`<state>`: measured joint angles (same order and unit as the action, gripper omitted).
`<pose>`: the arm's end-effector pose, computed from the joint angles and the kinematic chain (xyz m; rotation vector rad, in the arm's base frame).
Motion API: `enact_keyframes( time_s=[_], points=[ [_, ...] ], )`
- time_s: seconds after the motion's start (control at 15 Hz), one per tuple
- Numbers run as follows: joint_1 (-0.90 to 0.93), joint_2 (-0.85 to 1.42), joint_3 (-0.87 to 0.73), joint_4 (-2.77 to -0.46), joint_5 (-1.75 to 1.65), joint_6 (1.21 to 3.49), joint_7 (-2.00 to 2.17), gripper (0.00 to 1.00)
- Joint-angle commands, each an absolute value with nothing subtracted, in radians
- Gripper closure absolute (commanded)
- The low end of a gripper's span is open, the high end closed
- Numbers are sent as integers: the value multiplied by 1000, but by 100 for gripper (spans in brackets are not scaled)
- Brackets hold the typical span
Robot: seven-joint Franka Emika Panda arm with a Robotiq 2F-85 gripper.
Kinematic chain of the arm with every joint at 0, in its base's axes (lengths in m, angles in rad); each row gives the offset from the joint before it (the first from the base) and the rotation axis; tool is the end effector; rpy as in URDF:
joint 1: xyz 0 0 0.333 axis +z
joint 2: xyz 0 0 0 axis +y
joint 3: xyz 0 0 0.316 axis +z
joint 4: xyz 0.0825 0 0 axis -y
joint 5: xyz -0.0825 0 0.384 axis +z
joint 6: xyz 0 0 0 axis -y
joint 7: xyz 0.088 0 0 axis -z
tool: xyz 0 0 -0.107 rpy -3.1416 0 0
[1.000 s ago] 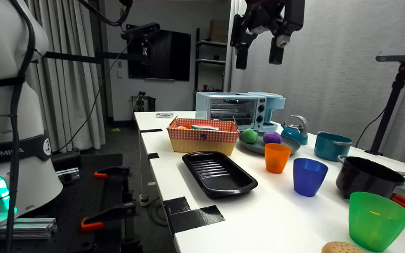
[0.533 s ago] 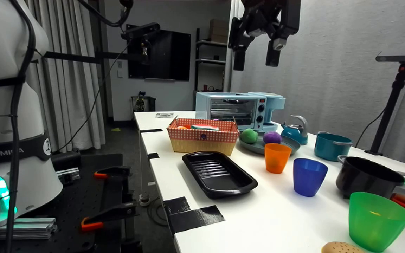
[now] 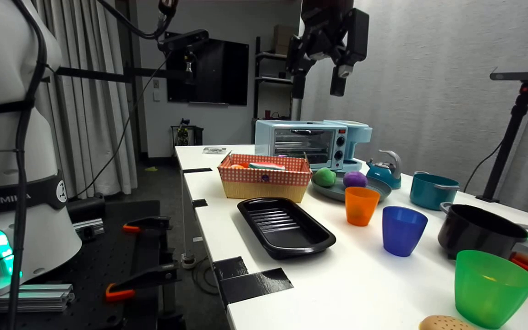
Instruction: Move the watermelon and the banana plush toys from the box to the oven tray
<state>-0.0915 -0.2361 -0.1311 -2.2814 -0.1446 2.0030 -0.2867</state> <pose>0.4556 -0.1139 0.4462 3.0479 0.2013 -0.1019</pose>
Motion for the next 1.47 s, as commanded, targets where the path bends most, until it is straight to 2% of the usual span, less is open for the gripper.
enact_keyframes(
  time_s=[0.0, 1.4],
  points=[
    [-63, -238, -109, -2300, -122, 2007, -296, 0],
    [50, -181, -15, -2322, -66, 2007, -414, 0]
  ],
)
